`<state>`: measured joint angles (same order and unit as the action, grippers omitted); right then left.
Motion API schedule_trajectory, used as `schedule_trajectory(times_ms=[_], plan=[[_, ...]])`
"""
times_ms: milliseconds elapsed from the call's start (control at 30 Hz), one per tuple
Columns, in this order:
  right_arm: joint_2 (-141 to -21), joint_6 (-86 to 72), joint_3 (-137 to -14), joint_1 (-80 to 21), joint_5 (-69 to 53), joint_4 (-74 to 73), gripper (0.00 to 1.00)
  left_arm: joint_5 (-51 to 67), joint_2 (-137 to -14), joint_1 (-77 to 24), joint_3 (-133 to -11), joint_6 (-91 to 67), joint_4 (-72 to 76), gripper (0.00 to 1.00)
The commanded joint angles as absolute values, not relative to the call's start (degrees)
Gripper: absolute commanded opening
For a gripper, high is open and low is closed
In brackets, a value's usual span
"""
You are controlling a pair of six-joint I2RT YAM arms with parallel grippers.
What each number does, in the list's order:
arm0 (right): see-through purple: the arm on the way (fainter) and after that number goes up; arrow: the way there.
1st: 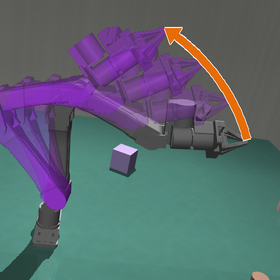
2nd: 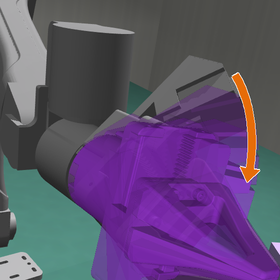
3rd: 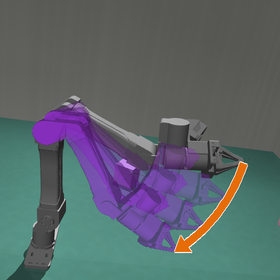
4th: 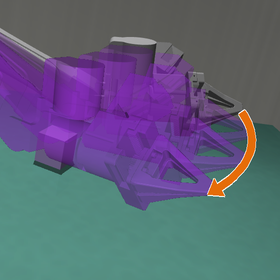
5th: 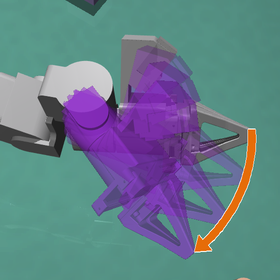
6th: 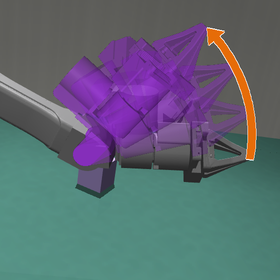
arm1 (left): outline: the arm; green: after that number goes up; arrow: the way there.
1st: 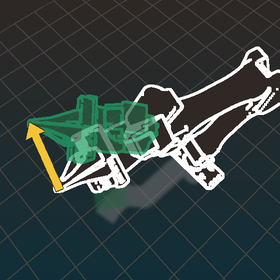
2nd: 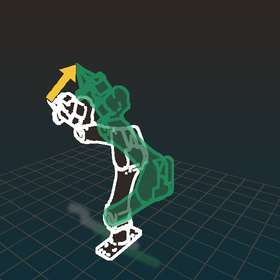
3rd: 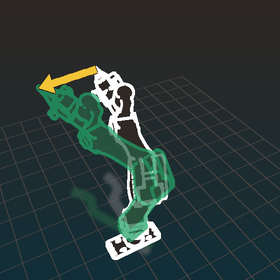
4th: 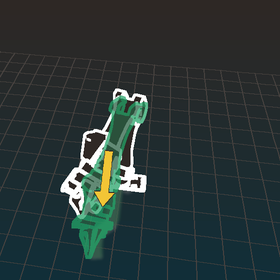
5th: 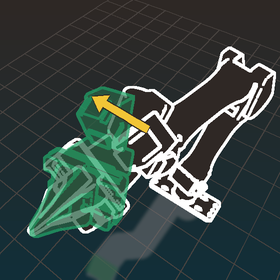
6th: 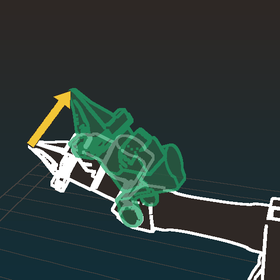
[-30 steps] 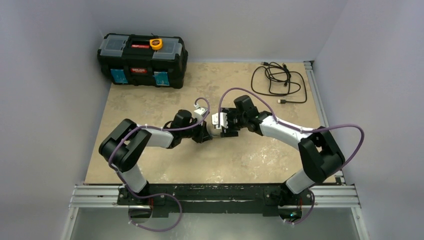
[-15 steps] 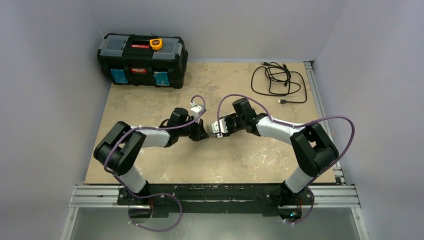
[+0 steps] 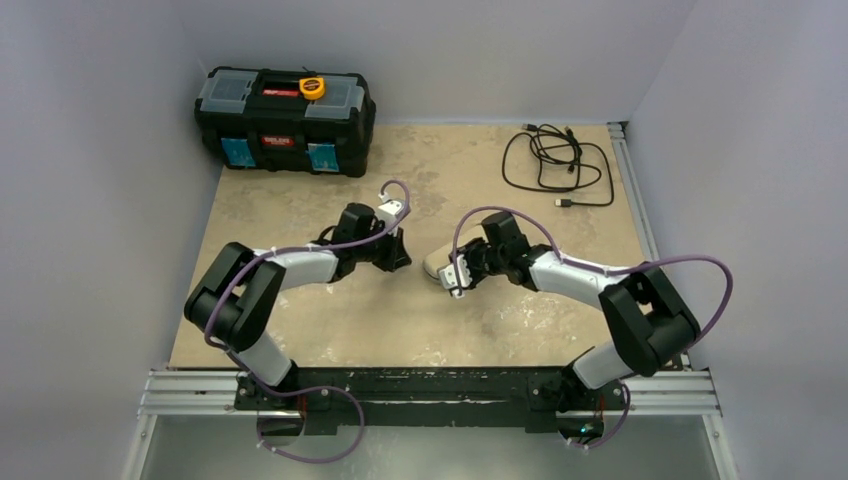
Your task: Open the umbrella
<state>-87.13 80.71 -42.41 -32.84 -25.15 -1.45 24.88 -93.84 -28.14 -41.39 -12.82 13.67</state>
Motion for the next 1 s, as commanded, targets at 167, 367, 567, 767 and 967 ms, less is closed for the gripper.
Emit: schedule_trajectory(times_ms=[167,367,567,767,967], plan=[[-81.7,86.2,-33.7,-32.0,-27.4,-2.9,0.13,27.9,-97.4,-27.1,-47.2,-7.7,15.2,0.00],[-81.5,84.8,-34.1,-31.4,-27.4,-3.5,0.13,35.2,-93.4,-26.0,-41.1,-4.7,20.0,0.21],[-77.5,90.0,-29.6,-29.4,-31.0,-3.1,0.12,42.4,-90.8,-26.2,-34.5,-3.2,30.4,0.62],[-75.6,97.3,-28.4,-27.5,-34.2,-9.5,0.11,38.5,-90.1,-31.5,-29.8,4.3,37.2,0.67],[-73.0,100.6,-25.9,-25.9,-35.8,-10.7,0.11,35.5,-94.3,-36.3,-29.2,6.1,44.0,0.52]])
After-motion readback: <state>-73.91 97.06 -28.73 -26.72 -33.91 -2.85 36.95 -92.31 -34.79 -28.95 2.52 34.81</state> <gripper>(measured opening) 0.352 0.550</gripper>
